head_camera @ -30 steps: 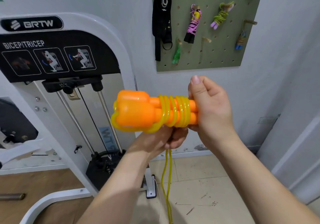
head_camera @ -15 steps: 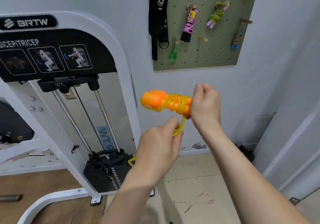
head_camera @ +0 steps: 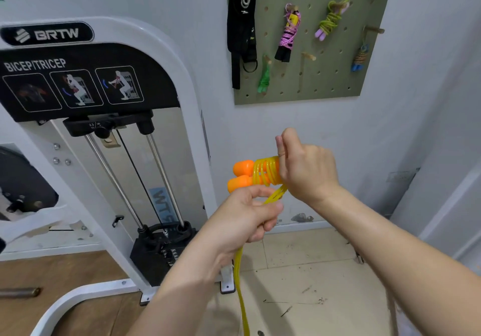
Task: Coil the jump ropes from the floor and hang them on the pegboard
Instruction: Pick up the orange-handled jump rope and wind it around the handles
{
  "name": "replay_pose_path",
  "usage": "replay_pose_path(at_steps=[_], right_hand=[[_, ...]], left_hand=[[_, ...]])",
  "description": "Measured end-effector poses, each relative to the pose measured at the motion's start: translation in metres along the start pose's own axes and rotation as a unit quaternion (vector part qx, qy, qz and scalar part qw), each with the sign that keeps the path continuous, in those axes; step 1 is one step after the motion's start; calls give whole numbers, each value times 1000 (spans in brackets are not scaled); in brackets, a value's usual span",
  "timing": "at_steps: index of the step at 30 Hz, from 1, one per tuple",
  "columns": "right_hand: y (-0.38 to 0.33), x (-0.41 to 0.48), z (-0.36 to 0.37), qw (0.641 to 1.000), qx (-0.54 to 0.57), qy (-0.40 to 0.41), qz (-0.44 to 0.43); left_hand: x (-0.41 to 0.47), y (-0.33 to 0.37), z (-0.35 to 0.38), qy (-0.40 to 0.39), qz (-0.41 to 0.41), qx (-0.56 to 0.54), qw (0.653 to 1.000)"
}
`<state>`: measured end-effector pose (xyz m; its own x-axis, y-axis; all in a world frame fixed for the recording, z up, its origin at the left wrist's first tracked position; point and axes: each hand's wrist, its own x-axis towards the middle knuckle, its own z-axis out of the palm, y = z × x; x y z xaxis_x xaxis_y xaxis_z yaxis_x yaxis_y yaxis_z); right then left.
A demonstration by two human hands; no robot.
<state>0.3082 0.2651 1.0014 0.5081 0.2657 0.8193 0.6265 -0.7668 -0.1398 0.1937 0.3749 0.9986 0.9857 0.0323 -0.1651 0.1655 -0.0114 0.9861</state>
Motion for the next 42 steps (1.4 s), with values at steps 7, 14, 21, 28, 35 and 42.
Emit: replay_pose_path(at_steps=[7, 14, 21, 28, 35, 42], right_hand=[[21, 0, -12, 972, -81, -219, -26], [16, -13, -34, 955, 28, -277, -99], [0, -4, -66, 918, 253, -290, -95], [-20, 1, -79, 834, 479, -273, 7], [-34, -3, -75, 799, 539, -254, 82], [-39, 3, -77, 838, 508, -189, 64]], left_hand=[[-8, 15, -3, 135, 319, 631, 694], [5, 24, -32, 108, 444, 669, 587], [18, 33, -45, -16, 343, 467, 815], [17, 45, -41, -215, 155, 134, 955], [32, 42, -43, -177, 150, 12, 973], [41, 33, -43, -170, 142, -59, 973]])
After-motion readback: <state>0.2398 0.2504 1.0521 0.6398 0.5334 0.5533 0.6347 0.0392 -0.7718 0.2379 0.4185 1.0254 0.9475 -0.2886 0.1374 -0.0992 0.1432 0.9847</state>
